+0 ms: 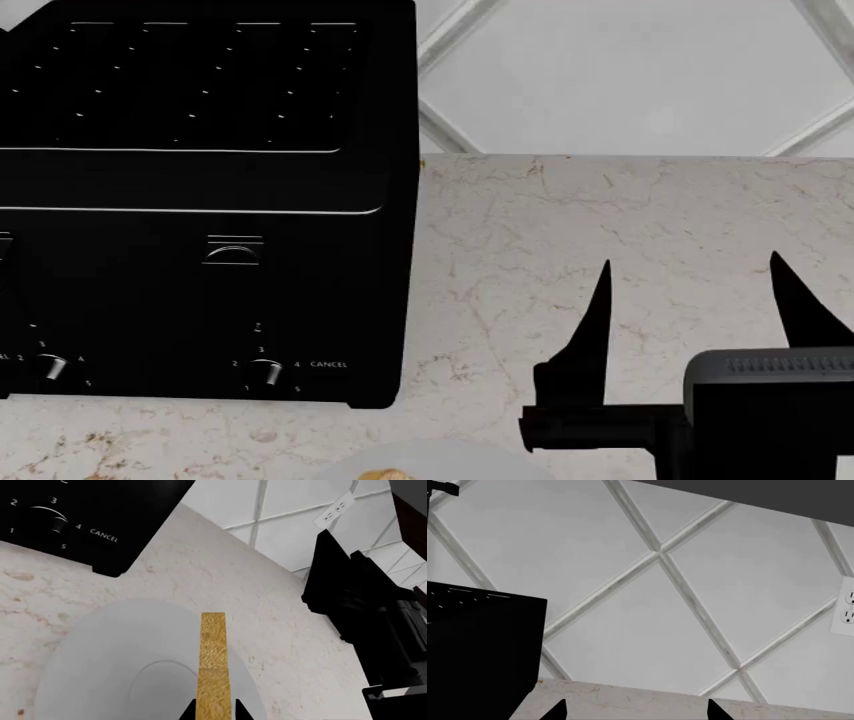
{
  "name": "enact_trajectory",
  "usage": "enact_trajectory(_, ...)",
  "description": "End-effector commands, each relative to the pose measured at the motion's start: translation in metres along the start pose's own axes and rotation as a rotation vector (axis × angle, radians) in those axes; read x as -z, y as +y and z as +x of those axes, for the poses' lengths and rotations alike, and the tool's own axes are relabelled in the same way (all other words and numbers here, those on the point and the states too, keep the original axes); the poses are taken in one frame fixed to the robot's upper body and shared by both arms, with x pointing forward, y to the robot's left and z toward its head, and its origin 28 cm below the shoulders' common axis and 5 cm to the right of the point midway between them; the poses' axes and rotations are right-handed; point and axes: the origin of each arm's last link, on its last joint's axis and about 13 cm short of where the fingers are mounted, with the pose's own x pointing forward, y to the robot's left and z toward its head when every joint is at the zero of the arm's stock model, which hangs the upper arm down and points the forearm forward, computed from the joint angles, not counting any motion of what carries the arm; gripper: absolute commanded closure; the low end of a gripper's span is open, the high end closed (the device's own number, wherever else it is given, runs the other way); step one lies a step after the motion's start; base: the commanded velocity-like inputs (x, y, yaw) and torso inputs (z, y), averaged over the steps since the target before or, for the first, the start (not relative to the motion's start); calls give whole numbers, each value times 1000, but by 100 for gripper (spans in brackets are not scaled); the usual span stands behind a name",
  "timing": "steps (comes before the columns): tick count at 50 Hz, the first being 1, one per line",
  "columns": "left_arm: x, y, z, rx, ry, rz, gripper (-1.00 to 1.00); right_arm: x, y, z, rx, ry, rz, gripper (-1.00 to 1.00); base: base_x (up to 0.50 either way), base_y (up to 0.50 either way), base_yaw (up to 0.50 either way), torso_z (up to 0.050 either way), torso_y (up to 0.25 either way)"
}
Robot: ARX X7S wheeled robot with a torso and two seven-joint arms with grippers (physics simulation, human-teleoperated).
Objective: Place the toasted item on a plate.
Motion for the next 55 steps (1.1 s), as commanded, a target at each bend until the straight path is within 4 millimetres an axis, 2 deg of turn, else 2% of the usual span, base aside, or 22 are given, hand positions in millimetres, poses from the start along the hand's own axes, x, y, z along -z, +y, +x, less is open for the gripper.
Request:
enact_trajectory(1,4,2,1,-3,9,-31,100,1,0,-2,-3,3,0,-100,0,0,0,0,0)
enact_trajectory(11,3,4,2,-2,-5,-21,100,-1,0,-2,-3,0,3,-100,0,0,0,0,0)
enact_trajectory(25,3,12,19,10,-11,-45,100,-3,-1,0,1,0,-3,-100,0,0,0,0,0)
enact_trajectory(28,7,20,27,-6,-4,-71,100,-2,-2,-2,-1,6,-5,-100,0,0,0,0,0)
enact_trajectory(36,7,20,27,-11,-9,-63,100,0,0,-1,-4,6,-1,-100,0,0,0,0,0)
enact_trajectory(37,7,20,27,-11,-9,-62,-100,0,0,0,-4,6,-1,-100,0,0,0,0,0)
enact_trajectory(55,6,19,26,-16,-26,-44,-100,0,0,1,-4,6,-1,-100,0,0,0,0,0)
